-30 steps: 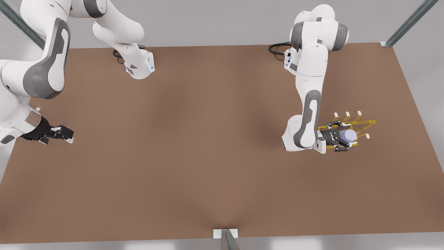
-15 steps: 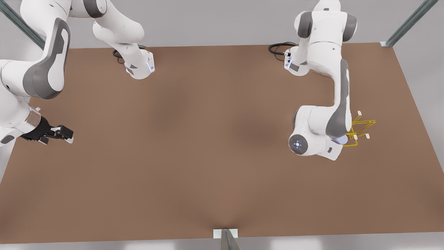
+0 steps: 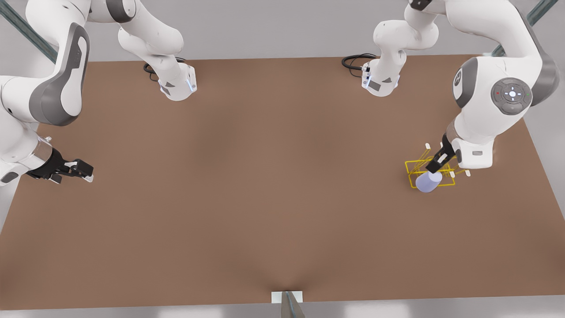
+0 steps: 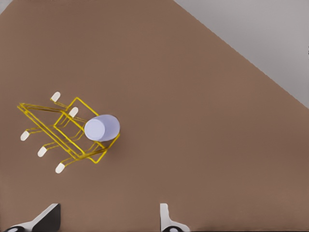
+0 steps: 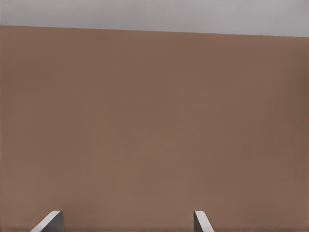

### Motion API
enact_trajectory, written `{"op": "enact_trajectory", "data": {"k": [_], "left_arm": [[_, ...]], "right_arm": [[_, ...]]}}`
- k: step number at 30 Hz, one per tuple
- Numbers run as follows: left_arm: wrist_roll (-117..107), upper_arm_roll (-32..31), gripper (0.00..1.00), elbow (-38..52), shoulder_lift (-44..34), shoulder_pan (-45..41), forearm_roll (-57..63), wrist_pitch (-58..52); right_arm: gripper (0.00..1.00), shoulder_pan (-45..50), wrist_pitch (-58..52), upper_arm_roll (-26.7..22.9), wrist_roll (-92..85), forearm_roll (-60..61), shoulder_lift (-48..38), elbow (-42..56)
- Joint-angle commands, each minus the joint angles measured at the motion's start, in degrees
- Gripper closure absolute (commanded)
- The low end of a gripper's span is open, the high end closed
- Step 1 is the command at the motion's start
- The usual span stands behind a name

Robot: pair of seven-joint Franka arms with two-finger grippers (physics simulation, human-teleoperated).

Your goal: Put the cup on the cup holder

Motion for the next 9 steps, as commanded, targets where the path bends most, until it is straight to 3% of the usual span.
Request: {"op": "enact_trajectory", "data": {"k": [1,9], "left_arm": [[48.67,0.02,0.00,-0.75,0.06,0.03,-0.23,3.17],[47.87,0.02,0.00,-0.66,-0.21,0.03,-0.23,2.73]], "right_arm": [[0.00,0.02,-0.03,0.00,-0.06,0.04,-0.06,0.03],[0.00,0.02,-0.03,0.00,-0.06,0.04,-0.06,0.03]]}}
